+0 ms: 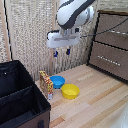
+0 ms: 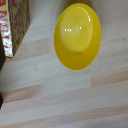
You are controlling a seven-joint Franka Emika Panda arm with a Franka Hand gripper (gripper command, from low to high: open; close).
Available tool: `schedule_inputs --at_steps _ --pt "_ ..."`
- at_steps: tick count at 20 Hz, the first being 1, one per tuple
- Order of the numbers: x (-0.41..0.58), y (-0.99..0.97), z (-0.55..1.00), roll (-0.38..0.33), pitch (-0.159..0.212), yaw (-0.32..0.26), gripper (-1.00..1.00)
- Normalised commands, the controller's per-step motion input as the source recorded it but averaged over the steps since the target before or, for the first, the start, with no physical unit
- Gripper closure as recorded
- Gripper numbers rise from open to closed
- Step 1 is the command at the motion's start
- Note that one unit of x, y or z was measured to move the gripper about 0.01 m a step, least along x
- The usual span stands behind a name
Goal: Kindly move your gripper toward the top drawer's handle. With caution, hold the handle robustly using your gripper and pull open the top drawer. Let the handle go. Relocate your gripper to the bowl placed in the background. Gently hold the bowl using your gripper. Bring the gripper and the bowl to the ajar drawer. Softly release the bowl into it.
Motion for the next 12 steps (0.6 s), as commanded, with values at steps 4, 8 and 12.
schedule_inputs --at_steps 4,8,12 --pt "0.0 -0.08 0.27 -0.211 -0.059 0.207 -1.0" --pt "-0.009 -0.09 0.2 -0.226 -0.061 0.213 -1.0" --pt "-0.036 -0.1 0.16 -0.233 -0.066 0.215 -1.0"
